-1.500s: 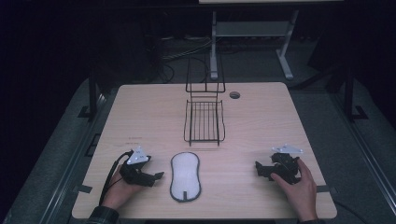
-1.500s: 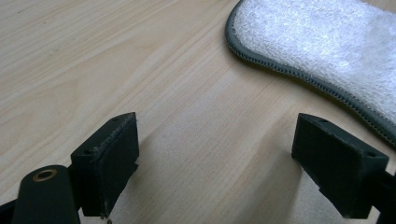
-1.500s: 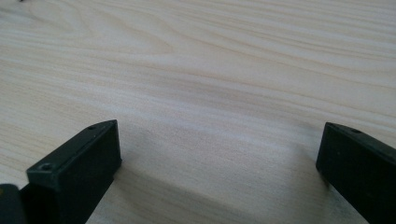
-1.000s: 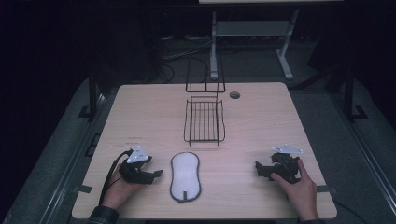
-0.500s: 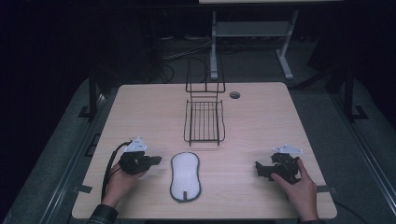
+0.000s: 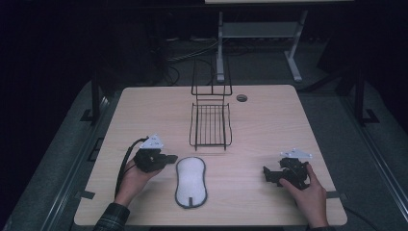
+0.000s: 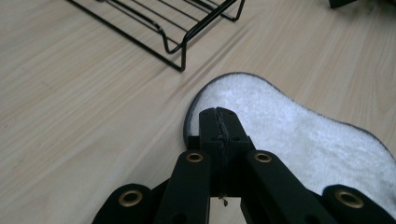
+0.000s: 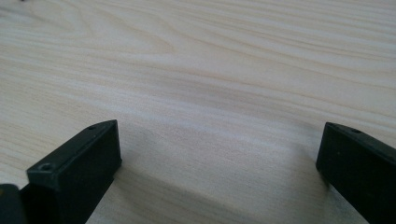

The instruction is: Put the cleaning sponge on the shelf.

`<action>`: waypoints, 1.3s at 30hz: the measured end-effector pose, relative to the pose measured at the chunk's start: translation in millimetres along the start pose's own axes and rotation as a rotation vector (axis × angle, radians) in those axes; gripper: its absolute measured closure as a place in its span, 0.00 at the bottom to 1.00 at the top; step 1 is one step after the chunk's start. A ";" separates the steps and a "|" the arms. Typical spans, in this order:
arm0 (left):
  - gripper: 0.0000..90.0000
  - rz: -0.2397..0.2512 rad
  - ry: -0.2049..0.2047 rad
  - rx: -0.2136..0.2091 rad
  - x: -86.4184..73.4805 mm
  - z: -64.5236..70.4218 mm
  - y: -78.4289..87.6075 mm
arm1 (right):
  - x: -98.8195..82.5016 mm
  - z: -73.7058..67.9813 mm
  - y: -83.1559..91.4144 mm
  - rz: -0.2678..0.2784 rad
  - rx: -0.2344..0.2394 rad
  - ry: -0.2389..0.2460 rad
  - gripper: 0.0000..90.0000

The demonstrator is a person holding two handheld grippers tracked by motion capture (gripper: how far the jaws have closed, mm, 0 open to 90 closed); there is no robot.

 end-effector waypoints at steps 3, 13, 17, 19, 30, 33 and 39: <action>1.00 -0.002 -0.007 -0.008 3.8 0.7 -4.8 | 0.0 0.0 0.0 0.000 0.000 0.000 0.00; 1.00 -0.012 -0.038 -0.068 20.7 6.5 -39.9 | 0.1 0.1 -0.1 0.000 0.001 0.001 0.00; 0.99 -0.032 -0.051 -0.077 23.0 8.1 -49.4 | 0.2 0.1 -0.1 0.000 0.002 0.002 0.00; 1.00 -0.037 -0.052 -0.077 23.4 8.0 -53.3 | 0.1 0.1 -0.1 0.000 0.002 0.002 0.00; 1.00 -0.070 -0.060 -0.081 18.7 7.3 -59.0 | 0.1 0.1 -0.1 0.000 0.002 0.002 0.00; 0.99 -0.069 -0.052 -0.078 17.0 5.9 -57.1 | 0.2 0.1 -0.1 0.000 0.002 0.002 0.00; 0.99 -0.081 -0.046 -0.060 11.7 2.6 -50.5 | 0.2 0.1 -0.1 0.000 0.002 0.002 0.00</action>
Point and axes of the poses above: each handheld gripper's, and its own axes: y roughly backward along the jaws, x roughly out of its top, z roughly to its right, the point moved 5 cm from there along -y, roughly forward along the jaws, and after that the axes turned 11 degrees about -y, right-handed, at the moved point
